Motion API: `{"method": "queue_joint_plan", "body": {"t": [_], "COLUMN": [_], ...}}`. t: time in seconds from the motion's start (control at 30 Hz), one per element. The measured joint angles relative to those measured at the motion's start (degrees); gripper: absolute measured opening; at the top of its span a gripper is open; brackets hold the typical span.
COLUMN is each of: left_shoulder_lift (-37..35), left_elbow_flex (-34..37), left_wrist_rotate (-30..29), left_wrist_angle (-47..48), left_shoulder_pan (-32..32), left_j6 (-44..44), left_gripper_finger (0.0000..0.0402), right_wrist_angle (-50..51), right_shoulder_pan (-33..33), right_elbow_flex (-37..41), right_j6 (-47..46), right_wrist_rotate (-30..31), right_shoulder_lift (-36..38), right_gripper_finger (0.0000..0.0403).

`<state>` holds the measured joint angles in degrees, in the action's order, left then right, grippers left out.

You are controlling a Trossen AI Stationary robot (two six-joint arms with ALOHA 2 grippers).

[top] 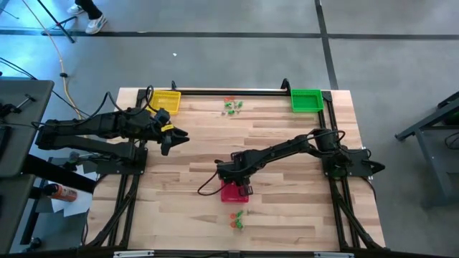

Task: Sort Halloween decoration
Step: Put the orange pumpkin toy into the red bin

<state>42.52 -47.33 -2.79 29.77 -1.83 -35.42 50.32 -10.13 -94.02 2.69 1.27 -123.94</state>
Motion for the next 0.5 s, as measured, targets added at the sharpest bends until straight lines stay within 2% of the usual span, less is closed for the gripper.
{"method": "queue_joint_plan", "body": {"t": [0.2, 0.5], "left_shoulder_lift": [0.0, 0.0], "left_elbow_flex": [0.0, 0.0], "left_wrist_rotate": [0.0, 0.0], "left_wrist_angle": [0.0, 0.0], "left_shoulder_pan": [0.0, 0.0], "left_j6": [0.1, 0.1], "left_gripper_finger": [0.0149, 0.0149], "right_wrist_angle": [0.3, 1.5], "right_shoulder_pan": [0.0, 0.0], "right_elbow_flex": [0.0, 0.0], "right_j6": [-1.2, -1.3], "right_wrist_rotate": [0.0, 0.0], "right_shoulder_lift": [0.0, 0.0], "right_gripper_finger": [0.0112, 0.0194]}}
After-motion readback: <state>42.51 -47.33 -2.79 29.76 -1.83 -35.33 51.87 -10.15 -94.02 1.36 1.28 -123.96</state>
